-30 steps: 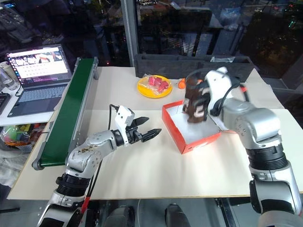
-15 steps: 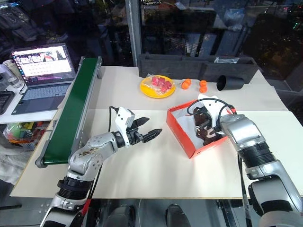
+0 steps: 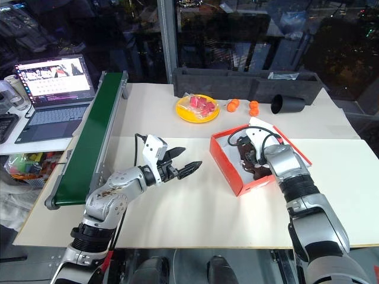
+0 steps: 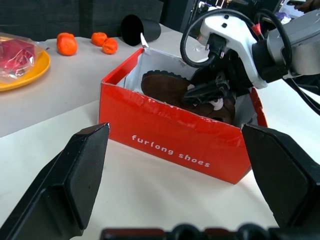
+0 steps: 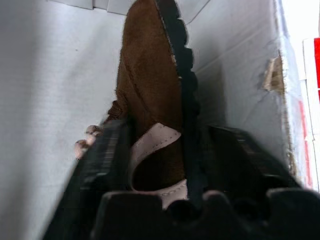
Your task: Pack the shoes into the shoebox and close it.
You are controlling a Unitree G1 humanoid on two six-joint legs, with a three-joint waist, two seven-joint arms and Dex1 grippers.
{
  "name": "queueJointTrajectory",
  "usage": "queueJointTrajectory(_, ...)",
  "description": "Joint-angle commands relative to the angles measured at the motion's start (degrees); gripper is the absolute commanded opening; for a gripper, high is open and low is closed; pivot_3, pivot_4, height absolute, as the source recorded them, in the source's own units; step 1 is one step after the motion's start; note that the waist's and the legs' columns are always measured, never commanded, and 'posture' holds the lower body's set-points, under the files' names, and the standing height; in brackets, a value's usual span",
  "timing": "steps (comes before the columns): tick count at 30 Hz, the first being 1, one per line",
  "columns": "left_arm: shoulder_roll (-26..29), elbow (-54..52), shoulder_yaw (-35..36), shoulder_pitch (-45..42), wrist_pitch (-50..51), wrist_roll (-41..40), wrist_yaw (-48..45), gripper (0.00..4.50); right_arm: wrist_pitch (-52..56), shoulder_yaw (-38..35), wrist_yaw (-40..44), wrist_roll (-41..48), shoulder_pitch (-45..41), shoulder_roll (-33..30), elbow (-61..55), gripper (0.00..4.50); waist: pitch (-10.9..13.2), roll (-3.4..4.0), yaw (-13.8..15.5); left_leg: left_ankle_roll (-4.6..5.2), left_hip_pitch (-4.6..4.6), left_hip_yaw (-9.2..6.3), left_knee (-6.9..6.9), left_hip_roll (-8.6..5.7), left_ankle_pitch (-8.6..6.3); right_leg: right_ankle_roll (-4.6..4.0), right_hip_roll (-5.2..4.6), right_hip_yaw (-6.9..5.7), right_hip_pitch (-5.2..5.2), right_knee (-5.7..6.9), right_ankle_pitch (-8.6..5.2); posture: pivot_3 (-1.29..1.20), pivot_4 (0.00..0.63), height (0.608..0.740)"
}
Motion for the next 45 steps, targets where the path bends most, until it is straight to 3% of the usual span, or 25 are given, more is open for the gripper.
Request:
queueJointTrajectory(1,0.22,-2.24,0.88,-0.34,-0.30,-0.53,-0.07,4.50,0.91,-3.00,-0.33,-1.39,-1.08,-0.01,-6.20,3.47,0.00,0.00,-0.03,0.00,-0.01,0.00,0.00,0.00,0.00,0.00,0.00,0.00,-0.02,0.00,0.00,0.00,0.150,0.714)
queueJointTrajectory(11,1.53,2.37,5.17,-2.92,-9.33,5.65,5.11,4.50,8.77,-7.90,-0.38,-2.44,-0.87,-2.90,-26.86,3.47,0.01,0.01,0.09,0.00,-0.01,-0.01,0.00,0.01,0.00,0.00,0.00,-0.01,-0.03,0.04,0.00,0.00,0.150,0.714)
queueJointTrajectory(17,3.57,13.60,15.50,-6.93,-14.47,10.44,17.65,4.50,7.57,-21.04,5.20,17.15,4.49,9.79,-49.56,3.47,0.00,0.01,-0.37,0.01,-0.03,-0.05,-0.02,0.06,-0.01,0.00,0.07,0.00,-0.09,0.05,0.00,0.00,0.150,0.714)
queueJointTrajectory(20,5.94,18.03,17.94,-7.67,-12.88,10.91,18.86,4.50,8.38,-19.27,9.20,22.31,12.70,11.40,-57.99,3.47,0.00,0.01,-0.03,0.03,-0.05,-0.26,-0.07,0.08,-0.02,0.00,0.09,-0.22,-0.02,0.07,0.00,0.00,0.150,0.714)
queueJointTrajectory(22,7.77,21.98,20.41,-8.35,-12.21,10.18,19.24,4.50,7.83,-18.21,10.32,24.64,17.04,12.77,-59.10,3.47,0.00,-0.01,0.37,0.03,-0.13,-0.35,-0.03,0.01,-0.02,0.00,-0.04,-0.39,0.02,0.04,0.00,0.00,0.150,0.714)
queueJointTrajectory(26,10.24,26.71,21.79,-9.00,-13.43,10.20,17.84,4.50,3.16,-14.08,12.43,22.00,21.74,11.10,-56.48,4.48,0.01,-0.02,0.55,-0.04,-0.15,-0.35,0.04,-0.07,0.02,0.00,-0.13,-0.42,0.02,0.05,0.00,0.00,0.150,0.714)
queueJointTrajectory(30,12.66,31.20,21.49,-9.72,-12.27,11.54,17.12,4.50,-7.16,-5.51,16.38,12.88,26.00,4.55,-53.16,4.48,0.00,-0.02,0.76,-0.08,-0.10,-0.39,0.04,-0.05,0.05,-0.02,-0.08,-0.49,0.03,0.08,-0.01,0.00,0.150,0.714)
queueJointTrajectory(34,13.68,32.98,20.85,-10.20,-11.87,12.51,17.35,4.50,-13.53,-2.09,15.53,7.68,26.68,3.55,-51.73,4.48,0.01,-0.03,0.55,-0.08,-0.11,-0.39,0.03,-0.04,0.05,-0.05,-0.06,-0.48,-0.02,0.08,-0.03,0.00,0.150,0.714)
queueJointTrajectory(45,14.11,34.81,21.20,-10.64,-9.34,12.41,18.06,4.50,-13.86,-0.66,15.34,5.74,28.94,5.00,-52.03,4.48,0.01,-0.03,0.94,-0.09,-0.11,-0.40,0.03,0.00,0.05,-0.05,-0.03,-0.48,0.00,0.10,-0.03,0.00,0.150,0.714)
